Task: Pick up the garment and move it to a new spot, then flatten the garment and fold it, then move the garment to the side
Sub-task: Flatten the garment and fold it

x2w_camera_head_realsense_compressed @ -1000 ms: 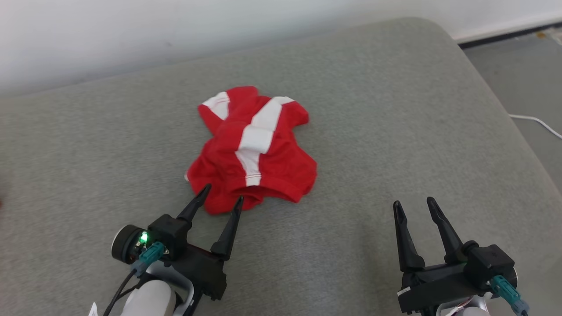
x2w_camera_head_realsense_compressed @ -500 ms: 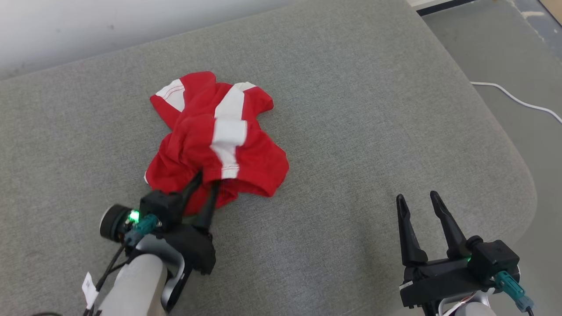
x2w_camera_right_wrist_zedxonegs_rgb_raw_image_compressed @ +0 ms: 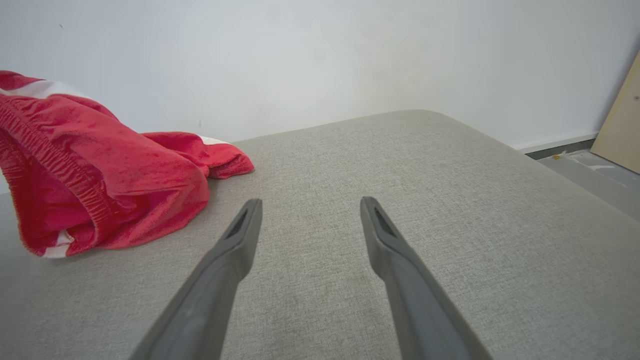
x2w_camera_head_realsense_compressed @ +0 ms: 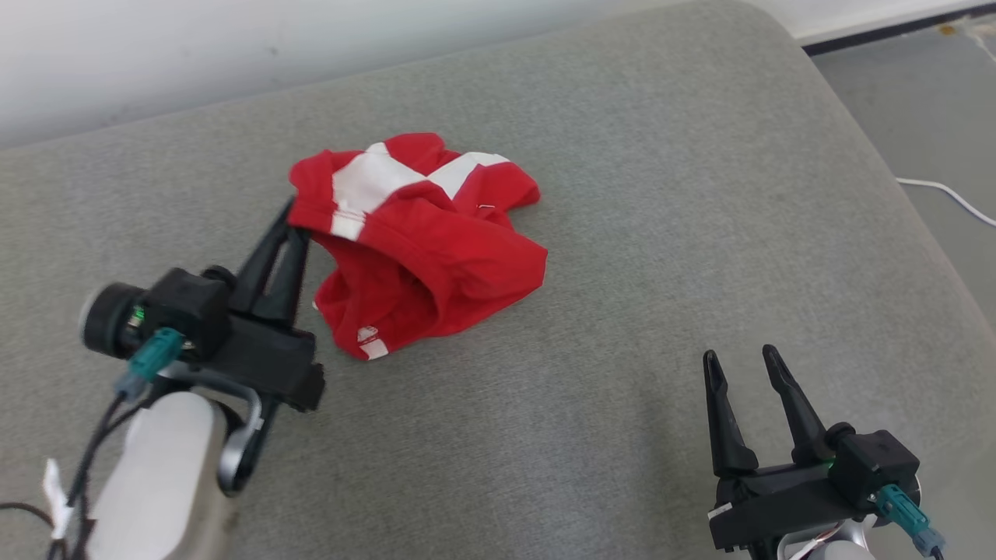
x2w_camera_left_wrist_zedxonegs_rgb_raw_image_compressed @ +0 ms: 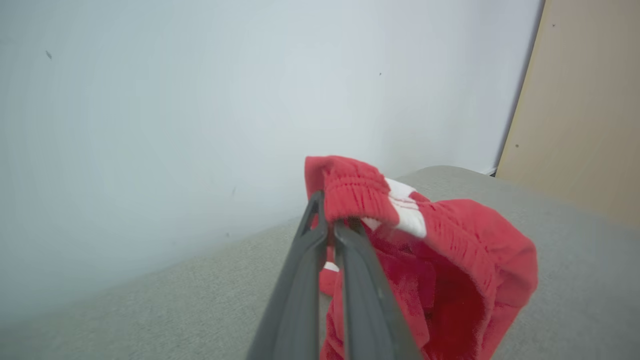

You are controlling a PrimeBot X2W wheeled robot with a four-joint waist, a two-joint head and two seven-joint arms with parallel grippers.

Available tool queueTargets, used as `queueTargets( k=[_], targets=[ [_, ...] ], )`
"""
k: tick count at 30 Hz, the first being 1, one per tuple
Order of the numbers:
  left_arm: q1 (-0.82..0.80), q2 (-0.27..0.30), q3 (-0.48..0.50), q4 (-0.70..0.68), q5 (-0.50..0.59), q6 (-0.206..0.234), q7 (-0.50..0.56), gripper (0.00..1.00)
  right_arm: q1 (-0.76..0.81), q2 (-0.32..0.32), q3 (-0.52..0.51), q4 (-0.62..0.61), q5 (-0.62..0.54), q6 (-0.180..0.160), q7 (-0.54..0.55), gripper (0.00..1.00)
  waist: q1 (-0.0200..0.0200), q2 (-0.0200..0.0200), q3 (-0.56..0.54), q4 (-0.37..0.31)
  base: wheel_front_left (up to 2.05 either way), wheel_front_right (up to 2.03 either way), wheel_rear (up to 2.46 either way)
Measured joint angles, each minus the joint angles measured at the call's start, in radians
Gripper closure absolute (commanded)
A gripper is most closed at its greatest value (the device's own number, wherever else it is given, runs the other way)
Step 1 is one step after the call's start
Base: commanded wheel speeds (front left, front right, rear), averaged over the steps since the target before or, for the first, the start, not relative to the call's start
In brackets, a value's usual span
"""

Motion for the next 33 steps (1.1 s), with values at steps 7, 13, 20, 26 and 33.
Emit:
queueTargets(
  k=[7,13,20,26,33],
  targets=[
    [0.015,0.077,0.04,-0.139,0.02,0.0,0.0,1.0,0.008,0.0,0.003,0.007,-0.001,0.0,0.0,0.0,0.0,0.0,-0.024,0.061,0.0,0.0,0.0],
    [0.093,0.091,0.028,-0.23,0.01,0.0,0.0,1.0,0.012,0.0,0.006,0.011,-0.007,0.0,0.0,0.0,-0.0001,-0.0001,-0.043,0.108,0.0,0.0,0.0],
    [0.213,0.032,-0.058,-0.233,-0.023,0.0,0.0,1.0,0.012,0.0,0.015,0.015,-0.007,0.0,0.0,0.0,-0.0001,-0.0001,-0.052,0.141,0.0,0.0,0.0],
    [0.307,-0.022,-0.093,-0.194,-0.035,0.0,0.0,1.0,0.012,0.0,0.007,0.016,-0.014,0.0,0.0,0.0,-0.0001,0.0,-0.043,0.154,0.0,0.0,0.0],
    [0.395,-0.014,-0.054,-0.178,-0.026,0.0,0.0,1.0,0.012,0.0,0.005,0.021,-0.018,0.0,0.0,0.0,0.0,-0.0001,-0.045,0.182,0.0,0.0,0.0]
  ],
)
